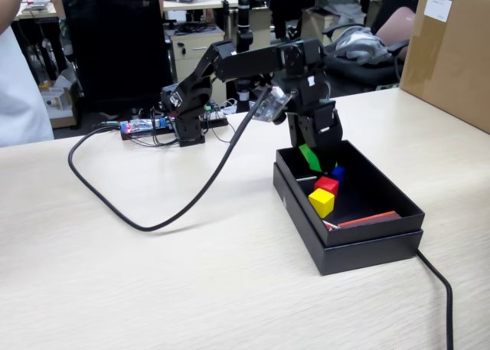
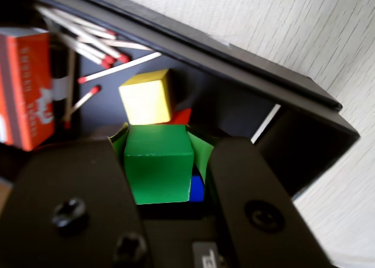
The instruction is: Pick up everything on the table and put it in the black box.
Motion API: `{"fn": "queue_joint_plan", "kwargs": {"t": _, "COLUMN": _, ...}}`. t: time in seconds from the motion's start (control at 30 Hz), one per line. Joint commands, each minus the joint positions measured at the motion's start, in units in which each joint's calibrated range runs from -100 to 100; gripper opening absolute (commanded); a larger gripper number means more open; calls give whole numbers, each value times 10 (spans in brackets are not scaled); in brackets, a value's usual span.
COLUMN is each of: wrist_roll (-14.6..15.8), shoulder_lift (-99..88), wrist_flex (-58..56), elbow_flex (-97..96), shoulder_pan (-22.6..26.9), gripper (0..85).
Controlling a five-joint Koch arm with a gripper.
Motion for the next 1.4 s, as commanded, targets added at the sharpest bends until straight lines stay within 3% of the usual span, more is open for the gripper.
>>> {"fn": "queue_joint_plan", "kwargs": {"t": 0.0, "wrist_roll": 1, "shoulder_lift": -4, "wrist_flex": -2, "elbow_flex": 43, "shoulder_pan": 2, "gripper": 56}}
{"fn": "queue_joint_plan", "kwargs": {"t": 0.07, "wrist_roll": 1, "shoulder_lift": 13, "wrist_flex": -2, "elbow_flex": 49, "shoulder_pan": 3, "gripper": 70}}
{"fn": "queue_joint_plan", "kwargs": {"t": 0.1, "wrist_roll": 1, "shoulder_lift": 23, "wrist_flex": -2, "elbow_flex": 49, "shoulder_pan": 4, "gripper": 153}}
{"fn": "queue_joint_plan", "kwargs": {"t": 0.23, "wrist_roll": 1, "shoulder_lift": 27, "wrist_flex": -2, "elbow_flex": 44, "shoulder_pan": 6, "gripper": 339}}
{"fn": "queue_joint_plan", "kwargs": {"t": 0.33, "wrist_roll": 1, "shoulder_lift": -8, "wrist_flex": -2, "elbow_flex": 39, "shoulder_pan": 6, "gripper": 407}}
{"fn": "queue_joint_plan", "kwargs": {"t": 0.37, "wrist_roll": 1, "shoulder_lift": -53, "wrist_flex": -2, "elbow_flex": 36, "shoulder_pan": 4, "gripper": 407}}
{"fn": "queue_joint_plan", "kwargs": {"t": 0.4, "wrist_roll": -2, "shoulder_lift": -305, "wrist_flex": -1, "elbow_flex": -31, "shoulder_pan": -6, "gripper": 443}}
{"fn": "queue_joint_plan", "kwargs": {"t": 0.47, "wrist_roll": -6, "shoulder_lift": -401, "wrist_flex": -1, "elbow_flex": -46, "shoulder_pan": -14, "gripper": 488}}
{"fn": "queue_joint_plan", "kwargs": {"t": 0.57, "wrist_roll": -11, "shoulder_lift": -538, "wrist_flex": 2, "elbow_flex": -78, "shoulder_pan": -38, "gripper": 489}}
{"fn": "queue_joint_plan", "kwargs": {"t": 0.83, "wrist_roll": -64, "shoulder_lift": -872, "wrist_flex": 12, "elbow_flex": -322, "shoulder_pan": -137, "gripper": 503}}
{"fn": "queue_joint_plan", "kwargs": {"t": 0.97, "wrist_roll": -84, "shoulder_lift": -1013, "wrist_flex": 120, "elbow_flex": -552, "shoulder_pan": -172, "gripper": 513}}
{"fn": "queue_joint_plan", "kwargs": {"t": 1.13, "wrist_roll": -105, "shoulder_lift": -1176, "wrist_flex": 242, "elbow_flex": -812, "shoulder_pan": -188, "gripper": 519}}
{"fn": "queue_joint_plan", "kwargs": {"t": 1.37, "wrist_roll": -104, "shoulder_lift": -1261, "wrist_flex": 377, "elbow_flex": -1059, "shoulder_pan": -179, "gripper": 517}}
